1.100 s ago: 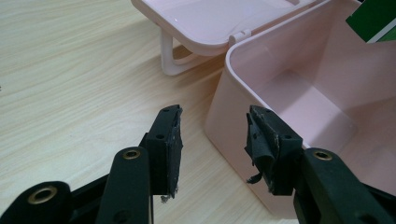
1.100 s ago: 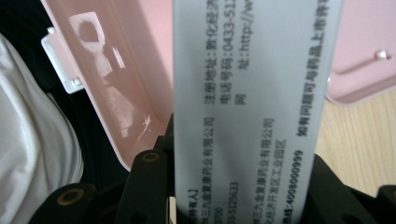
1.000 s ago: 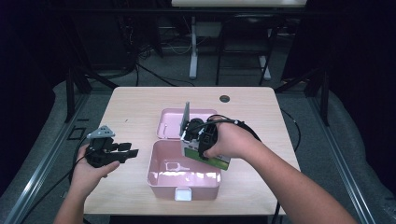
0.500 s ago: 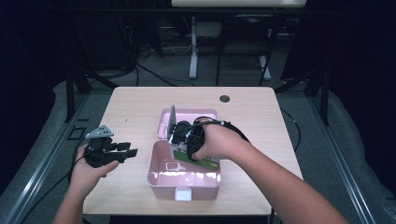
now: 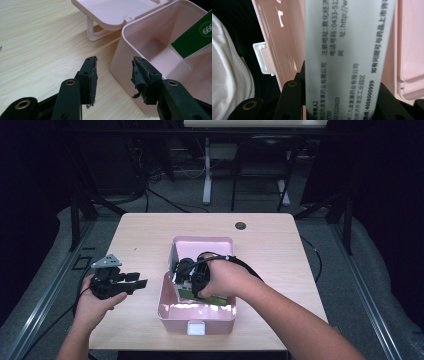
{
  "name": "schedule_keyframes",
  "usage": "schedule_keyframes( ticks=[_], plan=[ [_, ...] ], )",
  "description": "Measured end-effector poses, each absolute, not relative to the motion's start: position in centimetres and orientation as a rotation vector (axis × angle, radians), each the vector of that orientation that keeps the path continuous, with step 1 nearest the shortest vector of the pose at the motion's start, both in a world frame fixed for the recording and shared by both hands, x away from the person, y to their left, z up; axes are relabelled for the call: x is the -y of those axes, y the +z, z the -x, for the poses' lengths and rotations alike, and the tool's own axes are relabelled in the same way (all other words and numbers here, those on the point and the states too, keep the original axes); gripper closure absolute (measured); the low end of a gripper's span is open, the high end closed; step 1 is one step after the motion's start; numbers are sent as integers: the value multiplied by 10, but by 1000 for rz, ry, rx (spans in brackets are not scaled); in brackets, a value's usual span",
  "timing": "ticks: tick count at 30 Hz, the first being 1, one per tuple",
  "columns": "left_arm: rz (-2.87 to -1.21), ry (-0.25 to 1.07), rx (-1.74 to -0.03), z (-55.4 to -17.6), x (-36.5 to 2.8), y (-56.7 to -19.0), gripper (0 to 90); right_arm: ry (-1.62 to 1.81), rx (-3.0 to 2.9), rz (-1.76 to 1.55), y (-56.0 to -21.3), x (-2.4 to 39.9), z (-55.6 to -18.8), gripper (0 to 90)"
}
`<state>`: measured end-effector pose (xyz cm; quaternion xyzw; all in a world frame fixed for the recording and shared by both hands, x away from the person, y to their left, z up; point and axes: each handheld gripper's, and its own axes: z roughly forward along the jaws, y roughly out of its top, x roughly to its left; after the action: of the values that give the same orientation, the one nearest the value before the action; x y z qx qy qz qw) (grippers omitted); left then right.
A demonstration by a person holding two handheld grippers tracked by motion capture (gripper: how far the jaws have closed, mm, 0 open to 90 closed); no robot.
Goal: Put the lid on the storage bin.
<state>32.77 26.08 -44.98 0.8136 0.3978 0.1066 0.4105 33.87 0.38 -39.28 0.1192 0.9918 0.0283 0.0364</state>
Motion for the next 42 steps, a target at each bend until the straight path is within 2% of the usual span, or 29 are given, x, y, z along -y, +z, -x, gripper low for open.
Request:
schedule_keyframes(
  ticks=[23,42],
  plan=[
    [-2052,264,-1005,-329,-261,-450,548,68,-3079,-306,-434,-3,-332,639],
    [-2051,268,-1005,-329,-261,-451,548,109,-3129,-178,-456,3,-334,636]
  ],
)
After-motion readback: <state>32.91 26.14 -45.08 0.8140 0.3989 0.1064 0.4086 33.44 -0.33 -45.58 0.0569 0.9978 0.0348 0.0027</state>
